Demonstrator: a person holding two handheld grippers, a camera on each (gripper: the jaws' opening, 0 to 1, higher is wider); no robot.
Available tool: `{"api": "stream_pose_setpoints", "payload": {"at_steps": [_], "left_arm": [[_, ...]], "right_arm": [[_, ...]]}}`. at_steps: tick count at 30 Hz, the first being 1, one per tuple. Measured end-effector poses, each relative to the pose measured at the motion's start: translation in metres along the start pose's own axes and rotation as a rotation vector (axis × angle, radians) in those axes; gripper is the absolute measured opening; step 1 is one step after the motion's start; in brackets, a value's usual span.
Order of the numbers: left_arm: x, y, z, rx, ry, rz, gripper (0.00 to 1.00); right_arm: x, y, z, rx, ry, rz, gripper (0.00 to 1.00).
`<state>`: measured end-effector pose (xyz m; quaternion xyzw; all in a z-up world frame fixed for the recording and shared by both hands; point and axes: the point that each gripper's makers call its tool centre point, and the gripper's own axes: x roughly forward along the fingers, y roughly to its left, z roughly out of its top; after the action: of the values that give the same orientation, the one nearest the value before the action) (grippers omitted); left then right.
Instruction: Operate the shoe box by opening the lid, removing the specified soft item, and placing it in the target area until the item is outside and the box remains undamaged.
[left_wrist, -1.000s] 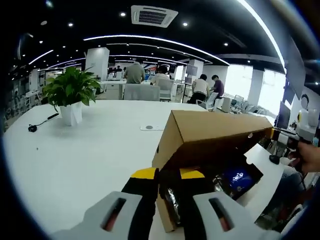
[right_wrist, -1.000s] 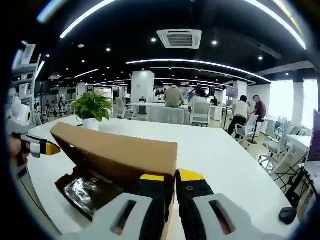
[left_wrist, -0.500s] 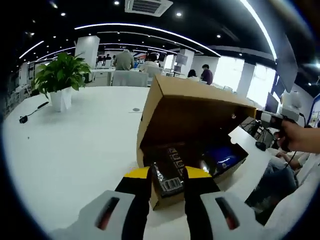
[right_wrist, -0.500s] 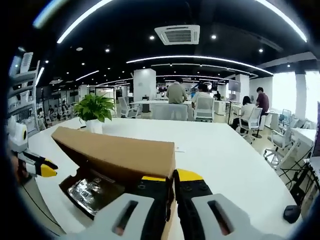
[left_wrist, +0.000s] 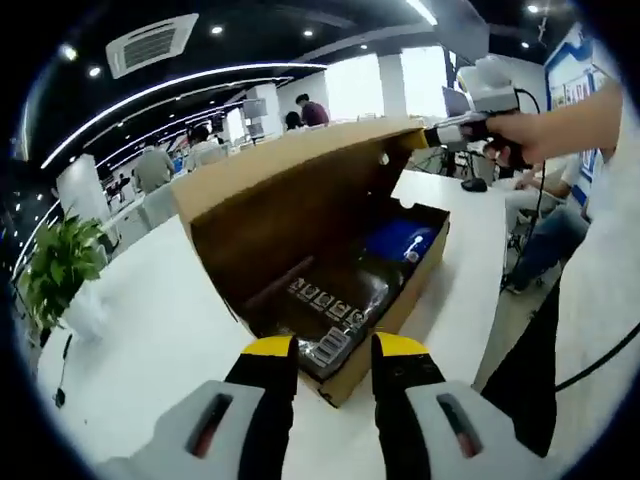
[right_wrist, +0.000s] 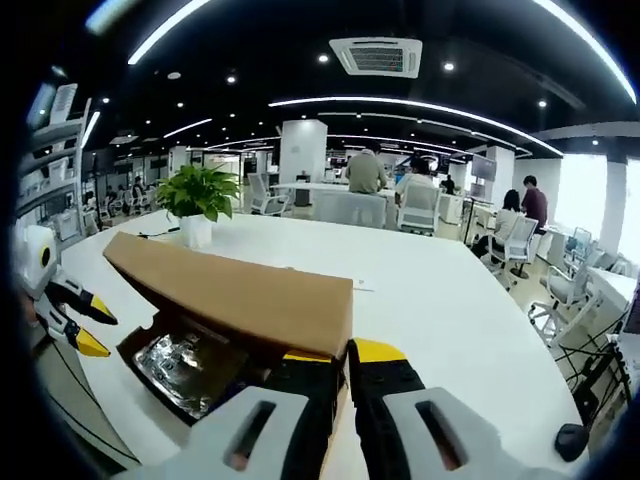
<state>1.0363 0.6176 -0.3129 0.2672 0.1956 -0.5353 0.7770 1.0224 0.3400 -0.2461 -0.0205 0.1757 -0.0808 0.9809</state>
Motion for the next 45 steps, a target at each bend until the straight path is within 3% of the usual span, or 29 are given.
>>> {"api": "stream_pose_setpoints", "payload": {"at_steps": [2, 5, 7, 10, 12, 15, 17, 18, 21, 23, 27, 29, 30, 31, 34, 36, 39, 41, 45], "left_arm": [[0.003, -0.002, -0.002, 0.068, 0.020, -0.026, 0.30], [0.009, -0.001, 0.000, 0.024, 0.000, -0.020, 0.30], [0.011, -0.008, 0.001, 0.050, -0.002, -0.059, 0.29], [0.013, -0.015, -0.012, 0.184, 0.058, -0.106, 0.25], [0.014, -0.014, -0.016, 0.199, 0.072, -0.100, 0.23], [0.016, -0.019, -0.033, 0.244, 0.142, -0.163, 0.20], [0.020, -0.016, -0.031, 0.325, 0.117, -0.159, 0.20], [0.022, -0.015, -0.034, 0.335, 0.134, -0.164, 0.19], [0.025, -0.010, -0.028, 0.292, 0.115, -0.159, 0.10], [0.027, -0.010, -0.029, 0.292, 0.142, -0.180, 0.08], [0.026, -0.010, -0.033, 0.406, 0.148, -0.196, 0.07], [0.026, -0.011, -0.033, 0.358, 0.153, -0.204, 0.08], [0.025, -0.013, -0.034, 0.309, 0.166, -0.252, 0.09], [0.025, -0.012, -0.033, 0.287, 0.184, -0.261, 0.08], [0.024, -0.007, -0.036, 0.318, 0.249, -0.272, 0.06], [0.024, -0.009, -0.036, 0.355, 0.262, -0.267, 0.05], [0.023, -0.009, -0.039, 0.378, 0.258, -0.264, 0.07], [0.022, -0.013, -0.039, 0.346, 0.249, -0.275, 0.12], [0.022, -0.011, -0.038, 0.288, 0.219, -0.295, 0.11]], "right_arm": [[0.001, 0.000, 0.000, 0.004, -0.001, 0.000, 0.02], [0.001, -0.001, 0.001, 0.030, -0.002, 0.006, 0.02], [0.001, 0.000, 0.000, 0.038, -0.003, 0.009, 0.02], [0.003, -0.001, 0.000, 0.030, -0.001, 0.009, 0.02], [0.003, 0.000, 0.001, 0.031, -0.001, 0.011, 0.02], [0.006, -0.001, 0.002, 0.030, 0.001, 0.019, 0.03], [0.007, -0.001, 0.003, 0.029, 0.007, 0.028, 0.03], [0.008, -0.002, 0.005, 0.024, 0.006, 0.032, 0.03], [0.012, -0.003, 0.009, 0.013, 0.021, 0.043, 0.03], [0.016, -0.003, 0.009, 0.010, 0.050, 0.045, 0.03], [0.021, -0.005, 0.016, -0.024, 0.057, 0.050, 0.02], [0.023, -0.006, 0.020, -0.028, 0.058, 0.055, 0.02], [0.025, -0.006, 0.022, -0.039, 0.062, 0.065, 0.03], [0.026, -0.006, 0.023, -0.053, 0.067, 0.071, 0.03], [0.028, -0.005, 0.027, -0.092, 0.083, 0.082, 0.03], [0.031, -0.006, 0.029, -0.106, 0.082, 0.085, 0.03], [0.035, -0.007, 0.036, -0.103, 0.076, 0.081, 0.03], [0.039, -0.008, 0.039, -0.110, 0.072, 0.072, 0.03], [0.049, -0.011, 0.042, -0.081, 0.089, 0.063, 0.02]]}}
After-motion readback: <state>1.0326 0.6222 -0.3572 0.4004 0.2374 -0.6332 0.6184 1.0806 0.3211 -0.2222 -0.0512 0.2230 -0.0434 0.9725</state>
